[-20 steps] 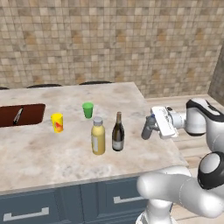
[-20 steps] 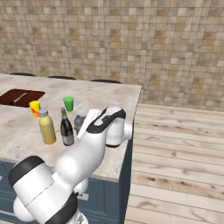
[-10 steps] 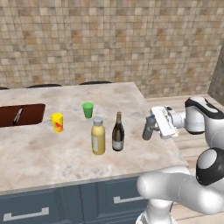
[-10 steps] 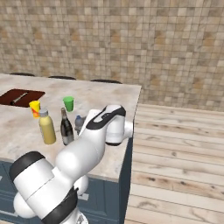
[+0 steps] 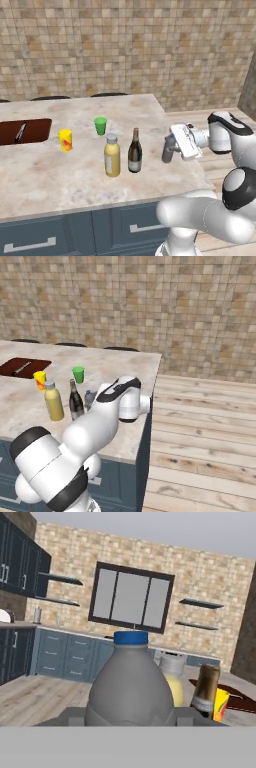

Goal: Place the drinks on the dining counter in a tight cluster.

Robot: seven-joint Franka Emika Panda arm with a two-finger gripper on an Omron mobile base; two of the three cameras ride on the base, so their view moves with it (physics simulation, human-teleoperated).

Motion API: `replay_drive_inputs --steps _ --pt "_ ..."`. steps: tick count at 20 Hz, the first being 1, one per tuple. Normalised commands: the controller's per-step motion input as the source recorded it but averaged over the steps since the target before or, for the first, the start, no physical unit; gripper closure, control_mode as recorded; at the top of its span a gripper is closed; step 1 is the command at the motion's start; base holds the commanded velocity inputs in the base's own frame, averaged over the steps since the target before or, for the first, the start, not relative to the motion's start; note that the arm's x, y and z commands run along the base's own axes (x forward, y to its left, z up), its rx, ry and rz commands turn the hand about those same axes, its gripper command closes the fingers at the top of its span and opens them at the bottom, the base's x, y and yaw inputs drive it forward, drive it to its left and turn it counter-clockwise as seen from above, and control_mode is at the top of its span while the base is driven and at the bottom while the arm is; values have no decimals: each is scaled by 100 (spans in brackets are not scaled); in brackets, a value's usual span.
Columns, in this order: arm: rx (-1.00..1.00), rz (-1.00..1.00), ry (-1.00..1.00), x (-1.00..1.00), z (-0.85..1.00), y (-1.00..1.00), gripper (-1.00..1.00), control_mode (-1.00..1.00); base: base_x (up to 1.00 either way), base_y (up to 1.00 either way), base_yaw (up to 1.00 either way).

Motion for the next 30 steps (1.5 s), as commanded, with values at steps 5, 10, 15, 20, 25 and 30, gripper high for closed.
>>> replay_drive_inputs --steps 5,10,15,20,25,30 --pt "0 0 12 0 -2 12 100 -100 0 0 0" --pt "0 0 12 0 -6 9 100 -100 0 0 0" --pt "0 0 0 0 -15 14 100 -100 0 0 0" --pt "0 1 0 5 -13 9 100 -100 0 0 0" --pt "0 2 0 15 -10 1 100 -100 0 0 0" --pt "0 3 0 12 -12 0 100 -100 0 0 0"
